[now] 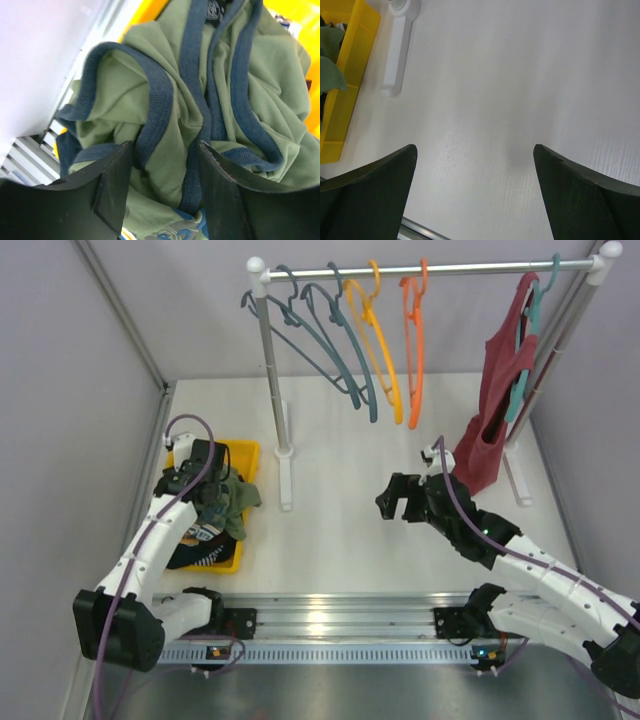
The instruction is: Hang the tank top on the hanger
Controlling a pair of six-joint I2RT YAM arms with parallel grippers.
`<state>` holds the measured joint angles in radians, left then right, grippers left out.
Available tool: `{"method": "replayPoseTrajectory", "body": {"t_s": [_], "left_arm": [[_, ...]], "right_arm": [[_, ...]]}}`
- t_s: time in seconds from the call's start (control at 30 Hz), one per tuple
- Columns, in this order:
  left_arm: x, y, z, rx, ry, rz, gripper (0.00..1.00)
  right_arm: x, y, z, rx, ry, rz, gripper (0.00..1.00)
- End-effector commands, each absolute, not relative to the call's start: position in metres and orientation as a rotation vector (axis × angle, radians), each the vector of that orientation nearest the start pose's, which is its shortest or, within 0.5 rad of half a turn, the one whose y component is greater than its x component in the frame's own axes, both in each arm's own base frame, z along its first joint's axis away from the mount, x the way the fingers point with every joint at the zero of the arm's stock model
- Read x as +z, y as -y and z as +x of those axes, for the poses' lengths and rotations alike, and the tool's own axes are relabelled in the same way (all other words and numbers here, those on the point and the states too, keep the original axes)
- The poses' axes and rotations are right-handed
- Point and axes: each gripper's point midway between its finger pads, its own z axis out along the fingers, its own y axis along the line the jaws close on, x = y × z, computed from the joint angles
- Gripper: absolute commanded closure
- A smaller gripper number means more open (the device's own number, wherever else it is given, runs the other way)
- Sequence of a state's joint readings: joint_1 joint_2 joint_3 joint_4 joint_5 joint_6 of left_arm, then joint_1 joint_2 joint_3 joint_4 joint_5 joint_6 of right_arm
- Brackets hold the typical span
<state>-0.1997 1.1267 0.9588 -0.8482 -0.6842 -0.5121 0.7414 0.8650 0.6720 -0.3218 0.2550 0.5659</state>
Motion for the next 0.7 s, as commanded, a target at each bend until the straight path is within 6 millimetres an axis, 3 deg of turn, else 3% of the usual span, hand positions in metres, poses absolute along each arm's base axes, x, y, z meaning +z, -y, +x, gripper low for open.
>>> {"method": "replayPoseTrajectory", "body": {"t_s": [0.0, 0.1, 0.13, 0.2, 0.4, 0.53, 0.67], "left_arm": [[0.156, -0.039, 0.267, 0.484, -2.280, -0.578, 0.48], [0.154, -0.033, 0.268, 0.430, -2.299, -0.546, 0.60], [0.158, -0.031, 0.269, 0.408, -2.294, -0.538, 0.79], [0.169, -0.024, 0.271, 0.343, -2.280, -0.509, 1.00], [0.228, 0.012, 0.279, 0.047, -2.204, -0.362, 1.00], [0.281, 0.035, 0.278, -0.126, -2.116, -0.281, 1.00], [0.327, 0.088, 0.268, -0.471, -2.027, -0.097, 1.00]], "right_arm": [[0.182, -0.193, 0.243, 0.591, -2.068, -0.001, 0.00], [0.183, -0.195, 0.242, 0.608, -2.066, -0.003, 0.00], [0.184, -0.195, 0.242, 0.611, -2.065, -0.002, 0.00], [0.189, -0.199, 0.242, 0.637, -2.052, -0.012, 0.00], [0.201, -0.216, 0.240, 0.746, -2.001, -0.053, 0.00], [0.205, -0.228, 0.239, 0.831, -1.975, -0.048, 0.00], [0.203, -0.240, 0.237, 0.881, -1.964, -0.051, 0.00]]}}
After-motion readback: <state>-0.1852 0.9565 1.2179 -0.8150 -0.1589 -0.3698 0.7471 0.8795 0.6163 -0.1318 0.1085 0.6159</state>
